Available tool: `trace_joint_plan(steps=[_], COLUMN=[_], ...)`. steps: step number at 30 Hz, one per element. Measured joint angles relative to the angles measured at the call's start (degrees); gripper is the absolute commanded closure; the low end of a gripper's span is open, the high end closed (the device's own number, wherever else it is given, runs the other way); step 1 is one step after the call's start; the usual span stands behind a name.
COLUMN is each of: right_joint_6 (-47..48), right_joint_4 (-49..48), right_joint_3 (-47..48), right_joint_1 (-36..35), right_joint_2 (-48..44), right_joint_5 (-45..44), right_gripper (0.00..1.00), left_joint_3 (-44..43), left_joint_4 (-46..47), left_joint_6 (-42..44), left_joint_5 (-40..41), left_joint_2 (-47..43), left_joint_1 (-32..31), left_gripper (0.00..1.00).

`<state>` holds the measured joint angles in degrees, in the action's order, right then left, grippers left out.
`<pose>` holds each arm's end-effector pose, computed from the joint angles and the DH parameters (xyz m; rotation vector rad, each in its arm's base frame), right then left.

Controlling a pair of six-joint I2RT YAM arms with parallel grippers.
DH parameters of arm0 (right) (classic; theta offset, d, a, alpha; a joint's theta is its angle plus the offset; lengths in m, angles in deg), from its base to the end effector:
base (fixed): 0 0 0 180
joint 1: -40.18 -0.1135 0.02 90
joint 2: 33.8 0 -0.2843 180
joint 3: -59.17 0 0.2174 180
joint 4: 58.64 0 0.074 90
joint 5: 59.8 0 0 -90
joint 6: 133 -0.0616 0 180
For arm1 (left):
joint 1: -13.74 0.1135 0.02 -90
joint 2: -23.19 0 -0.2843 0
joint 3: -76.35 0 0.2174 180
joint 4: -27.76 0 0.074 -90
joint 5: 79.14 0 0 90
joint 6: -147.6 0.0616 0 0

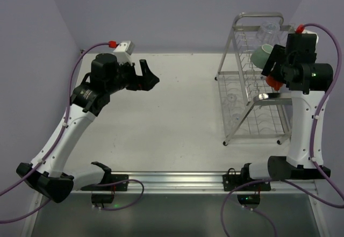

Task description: Unload the cups from the dish rack

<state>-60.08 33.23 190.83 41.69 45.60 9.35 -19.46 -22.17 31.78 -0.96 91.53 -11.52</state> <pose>0.2015 -0.0272 0.4810 0.5466 2.1534 -0.2624 0.2045 -0.1104 0.4267 0.1308 2.0342 -0.7762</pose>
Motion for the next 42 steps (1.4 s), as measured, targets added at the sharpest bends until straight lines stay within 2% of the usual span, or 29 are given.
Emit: trace_joint_plan(steps=[10,16,20,21,24,25,27,28,30,42], right_joint_6=[0.2,0.2,0.2,0.2,0.2,0.2,0.2,0.2,0.2,-0.7], right_joint_4=[-0.2,-0.2,-0.3,-0.3,-0.2,-0.2,-0.1,0.0,0.0,0.5], right_joint_3=[-1.2,-1.2,-1.2,-1.2,-1.0,-0.9,-0.7,-0.7,-0.5,3.7], right_joint_1=[0.0,0.0,0.0,0.0,0.0,0.0,0.0,0.0,0.0,0.0], right_joint_2=[0.0,0.4,0.7,0.7,0.7,0.7,0.9,0.9,0.9,3.4], right_joint_5=[1.7,2.4,2.3,2.3,2.3,2.3,2.3,2.3,2.4,2.8], right_gripper=[0.24,0.34,0.44,0.51,0.63,0.73,0.84,0.93,1.00,1.00], left_joint_3=[1.9,1.9,1.9,1.9,1.9,1.9,1.9,1.9,1.9,1.4], left_joint_4=[0.6,0.9,1.1,1.2,1.3,1.4,1.5,1.6,1.7,2.7], left_joint_6=[0.0,0.2,0.3,0.4,0.5,0.5,0.5,0.5,0.5,-0.3], left_joint_5=[-0.4,-0.5,-0.6,-0.6,-0.7,-0.7,-0.8,-0.9,-1.0,-2.1], left_joint_2=[0.3,0.5,0.5,0.5,0.5,0.6,0.8,1.0,1.2,3.0], left_joint_1=[0.0,0.0,0.0,0.0,0.0,0.0,0.0,0.0,0.0,0.0], left_gripper=[0.00,0.00,0.00,0.00,0.00,0.00,0.00,0.00,0.00,0.00])
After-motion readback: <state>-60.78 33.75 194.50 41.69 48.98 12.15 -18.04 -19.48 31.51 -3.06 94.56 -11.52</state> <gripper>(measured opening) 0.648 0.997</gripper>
